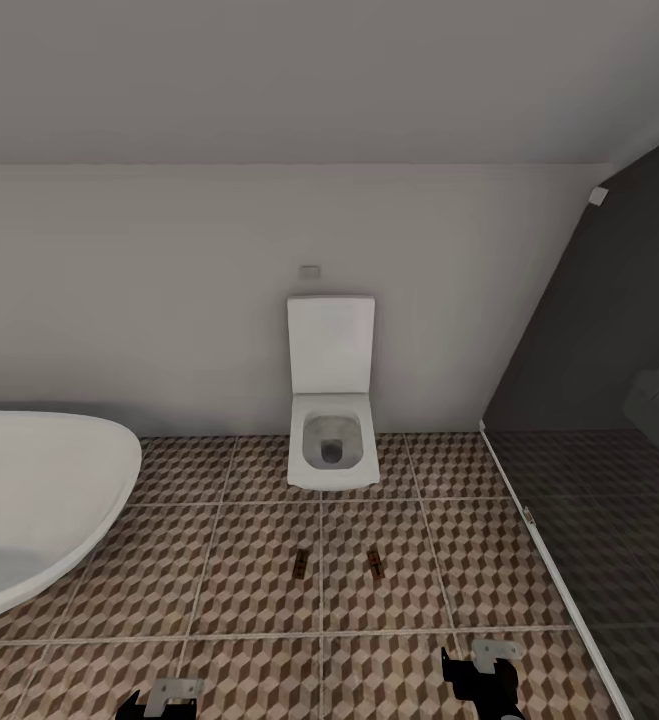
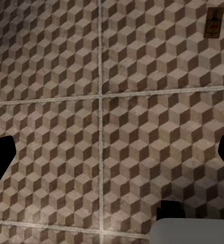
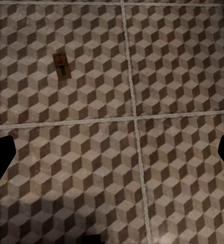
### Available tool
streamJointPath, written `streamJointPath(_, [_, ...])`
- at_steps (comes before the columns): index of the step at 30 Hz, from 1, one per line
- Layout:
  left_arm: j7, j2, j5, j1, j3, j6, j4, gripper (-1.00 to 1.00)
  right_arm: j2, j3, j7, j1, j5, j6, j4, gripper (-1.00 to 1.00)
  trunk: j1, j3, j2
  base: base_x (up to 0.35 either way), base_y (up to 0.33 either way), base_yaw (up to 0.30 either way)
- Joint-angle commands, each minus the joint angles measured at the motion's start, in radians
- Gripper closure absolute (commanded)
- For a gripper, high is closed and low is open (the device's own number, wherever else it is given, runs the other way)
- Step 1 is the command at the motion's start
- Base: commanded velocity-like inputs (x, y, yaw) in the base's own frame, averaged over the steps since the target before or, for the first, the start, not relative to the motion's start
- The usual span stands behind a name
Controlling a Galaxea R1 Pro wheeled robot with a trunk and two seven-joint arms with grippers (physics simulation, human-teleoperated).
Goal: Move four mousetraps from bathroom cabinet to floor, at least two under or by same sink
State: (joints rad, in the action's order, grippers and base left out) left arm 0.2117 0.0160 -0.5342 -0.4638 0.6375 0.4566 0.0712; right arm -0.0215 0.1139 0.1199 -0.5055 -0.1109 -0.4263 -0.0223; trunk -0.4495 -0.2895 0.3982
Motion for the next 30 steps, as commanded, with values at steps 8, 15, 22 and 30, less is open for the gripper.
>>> streamJointPath(8, [0.003, -0.001, -0.003, -0.001, 0.008, 0.004, 0.003, -1.0, 0.0, 0.009, 0.001, -0.001, -0.01, -0.003, 0.001, -1.0, -0.001, -0.002, 0.002, 0.0, 0.0, 0.0])
streamJointPath(15, [0.003, -0.001, -0.003, -0.001, 0.008, 0.005, 0.002, -1.0, 0.0, 0.009, 0.001, -0.001, -0.01, -0.003, 0.001, -1.0, -0.001, 0.003, 0.002, 0.0, 0.0, 0.0])
streamJointPath(22, [0.003, -0.001, -0.003, -0.001, 0.008, 0.005, 0.002, -1.0, 0.0, 0.009, 0.001, -0.001, -0.01, -0.003, 0.001, -1.0, -0.001, 0.013, 0.002, 0.0, 0.0, 0.0])
streamJointPath(30, [0.003, -0.001, -0.003, -0.001, 0.008, 0.005, 0.002, -1.0, 0.0, 0.009, 0.001, -0.001, -0.01, -0.003, 0.001, -1.0, -0.001, 0.026, 0.002, 0.0, 0.0, 0.0])
